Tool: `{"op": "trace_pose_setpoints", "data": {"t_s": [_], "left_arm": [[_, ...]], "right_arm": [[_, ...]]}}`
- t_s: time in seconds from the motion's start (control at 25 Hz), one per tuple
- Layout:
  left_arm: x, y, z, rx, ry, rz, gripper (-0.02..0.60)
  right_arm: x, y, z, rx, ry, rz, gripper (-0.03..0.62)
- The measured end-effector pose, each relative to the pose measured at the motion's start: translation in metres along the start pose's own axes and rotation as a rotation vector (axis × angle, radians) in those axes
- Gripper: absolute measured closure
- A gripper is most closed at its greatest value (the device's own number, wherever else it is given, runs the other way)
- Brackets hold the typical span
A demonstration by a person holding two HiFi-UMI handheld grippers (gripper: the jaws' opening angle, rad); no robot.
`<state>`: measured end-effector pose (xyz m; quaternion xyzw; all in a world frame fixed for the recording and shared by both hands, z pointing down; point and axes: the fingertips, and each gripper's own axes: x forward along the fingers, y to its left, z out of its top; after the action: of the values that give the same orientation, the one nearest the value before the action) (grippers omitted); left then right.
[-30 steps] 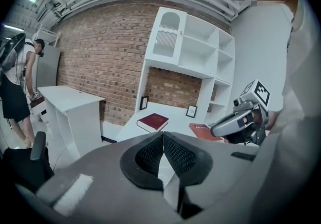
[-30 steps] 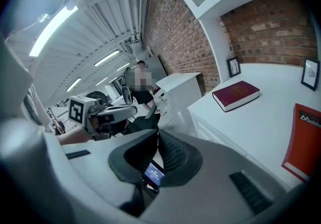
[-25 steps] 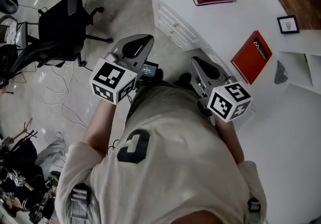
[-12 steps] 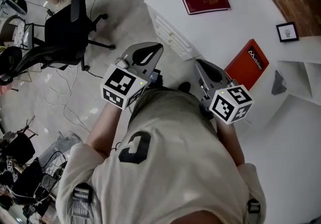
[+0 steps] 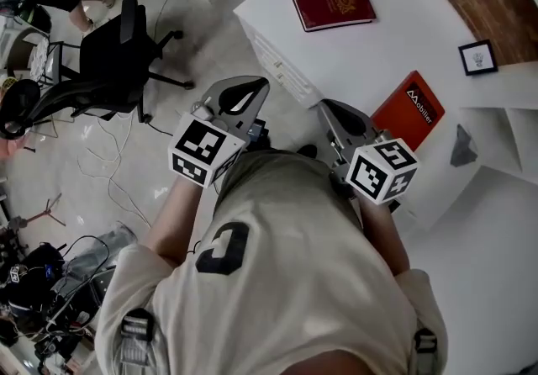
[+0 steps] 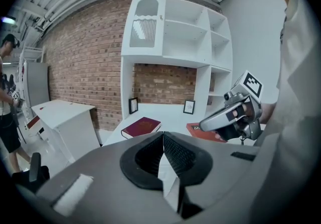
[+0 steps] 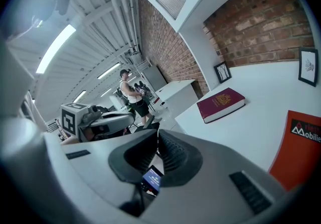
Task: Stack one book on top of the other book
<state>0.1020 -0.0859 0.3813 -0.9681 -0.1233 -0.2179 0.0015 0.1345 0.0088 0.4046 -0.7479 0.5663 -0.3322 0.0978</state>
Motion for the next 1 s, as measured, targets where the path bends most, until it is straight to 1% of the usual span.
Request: {"op": "trace_pose_setpoints", "data": {"t_s": [0.36,0.6,0.84,1.0], "left_arm": [[0.011,-0.009,0.005,-0.012,0.013,0.038,0.577],[0.013,-0.021,0.0,-0.021,0.06,0.054,0.577],[0.019,-0.033,0.006,-0.013,0.043,0.091,0.577],[0.023,-0.04,0.007,-0.008,0.055,0.107,0.577]], "right_arm": [[-0.009,-0.012,0.003,-0.005,0.016,0.03,0.588],[-0.015,-0.017,0.0,0.001,0.033,0.062,0.588],[-0.023,-0.025,-0.003,0.011,0.039,0.098,0.588],[-0.026,-0.029,-0.003,0.015,0.044,0.122,0.588]]}}
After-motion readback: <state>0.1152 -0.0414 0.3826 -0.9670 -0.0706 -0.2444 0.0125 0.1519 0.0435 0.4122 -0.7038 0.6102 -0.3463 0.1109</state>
